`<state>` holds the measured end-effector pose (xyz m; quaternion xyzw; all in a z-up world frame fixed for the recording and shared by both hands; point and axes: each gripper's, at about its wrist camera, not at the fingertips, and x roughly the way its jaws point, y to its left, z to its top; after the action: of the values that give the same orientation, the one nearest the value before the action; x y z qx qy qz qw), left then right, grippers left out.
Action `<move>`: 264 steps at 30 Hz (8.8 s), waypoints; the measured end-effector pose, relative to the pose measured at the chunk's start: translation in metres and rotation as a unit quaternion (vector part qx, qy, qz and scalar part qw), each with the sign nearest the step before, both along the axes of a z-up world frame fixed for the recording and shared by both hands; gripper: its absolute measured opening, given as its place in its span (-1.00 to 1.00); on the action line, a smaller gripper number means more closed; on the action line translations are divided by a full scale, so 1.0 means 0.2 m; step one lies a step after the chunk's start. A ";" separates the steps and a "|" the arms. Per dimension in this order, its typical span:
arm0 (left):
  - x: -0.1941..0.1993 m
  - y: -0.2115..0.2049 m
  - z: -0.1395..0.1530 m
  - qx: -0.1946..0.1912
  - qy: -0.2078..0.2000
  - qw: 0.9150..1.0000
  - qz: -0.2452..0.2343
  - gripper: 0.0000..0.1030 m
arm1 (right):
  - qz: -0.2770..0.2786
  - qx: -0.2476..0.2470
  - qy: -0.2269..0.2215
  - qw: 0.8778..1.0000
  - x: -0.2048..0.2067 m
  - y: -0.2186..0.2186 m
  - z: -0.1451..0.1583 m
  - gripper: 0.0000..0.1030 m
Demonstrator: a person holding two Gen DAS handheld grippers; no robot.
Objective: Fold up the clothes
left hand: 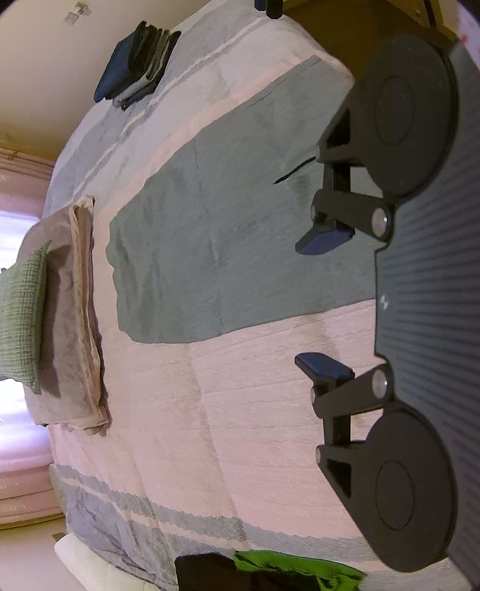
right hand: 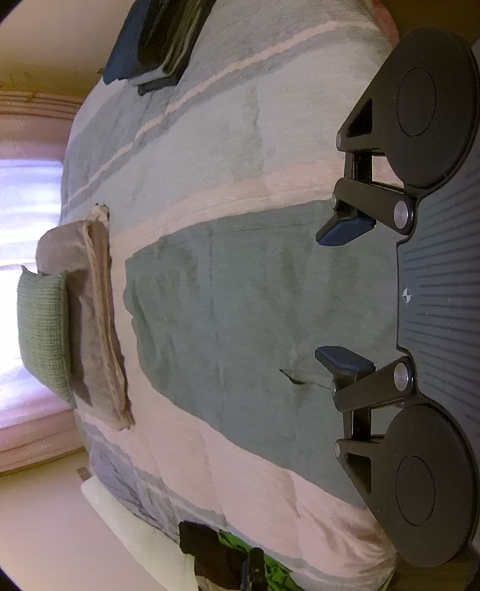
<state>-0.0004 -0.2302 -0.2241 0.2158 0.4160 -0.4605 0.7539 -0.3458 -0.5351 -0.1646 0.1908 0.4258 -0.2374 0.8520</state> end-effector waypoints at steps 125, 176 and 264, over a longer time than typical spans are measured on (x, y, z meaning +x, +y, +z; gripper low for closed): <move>1.60 -2.39 -1.16 0.087 0.067 0.992 -0.060 0.17 | 0.164 0.129 -0.009 0.978 2.14 -2.45 -1.19 0.14; -0.60 -0.32 -0.60 0.019 -0.036 0.988 -0.150 -0.58 | 0.217 -0.112 0.098 0.965 -0.03 -0.10 -0.88 -0.13; -0.07 -0.63 -0.18 0.077 -0.099 0.925 -0.359 0.86 | -0.247 0.124 0.089 0.957 0.43 0.76 -0.45 0.42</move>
<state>-0.0143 -0.3565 -0.2609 0.4524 0.2683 -0.6434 0.5562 -0.2591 -0.3837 -0.2546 0.3724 0.4657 -0.4021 0.6948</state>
